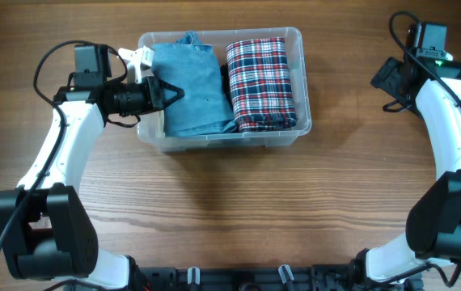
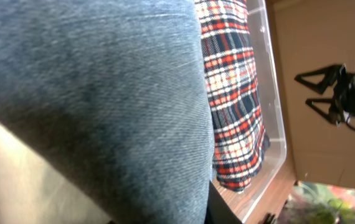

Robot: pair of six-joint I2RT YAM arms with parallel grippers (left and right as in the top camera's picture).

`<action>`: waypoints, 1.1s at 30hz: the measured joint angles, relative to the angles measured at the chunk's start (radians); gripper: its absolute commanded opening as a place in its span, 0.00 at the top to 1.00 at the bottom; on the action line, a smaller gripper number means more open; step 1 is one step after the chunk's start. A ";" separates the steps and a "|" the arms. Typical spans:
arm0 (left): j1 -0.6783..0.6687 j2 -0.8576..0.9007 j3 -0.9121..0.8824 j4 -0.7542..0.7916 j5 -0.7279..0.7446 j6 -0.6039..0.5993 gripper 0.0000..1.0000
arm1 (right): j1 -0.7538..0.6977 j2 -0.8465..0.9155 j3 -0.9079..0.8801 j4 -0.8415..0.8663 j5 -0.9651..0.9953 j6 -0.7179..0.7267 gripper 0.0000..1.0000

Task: Pack container
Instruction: 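Lift the denim garment with the left gripper into the bin's left side, then release the denim and press it flat with the left gripper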

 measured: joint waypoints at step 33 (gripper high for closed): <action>-0.230 0.129 0.506 -0.456 -0.705 -0.125 0.00 | 0.000 0.000 0.000 0.000 0.000 0.000 0.00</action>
